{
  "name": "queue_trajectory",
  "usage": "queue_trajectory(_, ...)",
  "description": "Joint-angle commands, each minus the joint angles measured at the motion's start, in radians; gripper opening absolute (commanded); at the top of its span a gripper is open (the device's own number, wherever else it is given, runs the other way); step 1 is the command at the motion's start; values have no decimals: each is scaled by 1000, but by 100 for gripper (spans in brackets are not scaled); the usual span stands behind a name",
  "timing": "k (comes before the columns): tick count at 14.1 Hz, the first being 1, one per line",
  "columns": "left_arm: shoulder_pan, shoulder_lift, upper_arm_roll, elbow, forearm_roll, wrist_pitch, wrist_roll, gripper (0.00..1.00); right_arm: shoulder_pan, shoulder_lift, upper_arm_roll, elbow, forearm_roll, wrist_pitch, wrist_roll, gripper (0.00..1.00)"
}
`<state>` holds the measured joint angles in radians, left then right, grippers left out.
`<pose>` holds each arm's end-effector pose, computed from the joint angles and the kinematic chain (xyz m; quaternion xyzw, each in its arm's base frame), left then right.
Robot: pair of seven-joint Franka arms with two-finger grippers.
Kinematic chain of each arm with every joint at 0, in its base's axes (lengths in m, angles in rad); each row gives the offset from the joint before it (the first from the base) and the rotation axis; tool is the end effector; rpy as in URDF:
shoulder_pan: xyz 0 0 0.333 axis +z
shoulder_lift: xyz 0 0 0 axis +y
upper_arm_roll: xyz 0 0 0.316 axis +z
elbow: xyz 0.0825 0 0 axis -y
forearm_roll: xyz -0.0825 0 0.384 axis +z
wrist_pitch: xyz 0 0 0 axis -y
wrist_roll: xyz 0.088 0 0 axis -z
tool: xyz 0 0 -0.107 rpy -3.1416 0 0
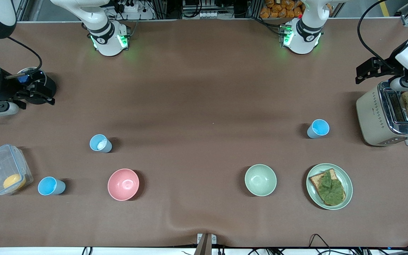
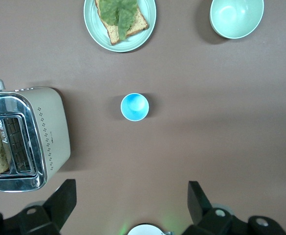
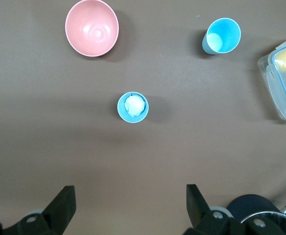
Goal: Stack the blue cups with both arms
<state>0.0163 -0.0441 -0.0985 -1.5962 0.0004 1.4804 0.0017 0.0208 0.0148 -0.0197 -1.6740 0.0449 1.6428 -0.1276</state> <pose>0.5292 -0.0448 0.6288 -0.9985 0.0418 0.0358 0.0038 0.5612 0.0052 0.5736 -0.9976 -0.0621 0.0215 0.0236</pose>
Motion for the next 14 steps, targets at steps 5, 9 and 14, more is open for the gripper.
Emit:
queue_trajectory(5,-53,12,54,28,23,-25,-2,100,-12,-10,11,-3,-8,-3,-9,100)
queue_trajectory(9,-59,43,51,30,30,-16,-6,100,-10,-9,11,-1,-8,0,-6,100)
queue_trajectory(14,-38,128,51,-2,36,-6,-9,100,17,63,15,11,0,20,-9,100)
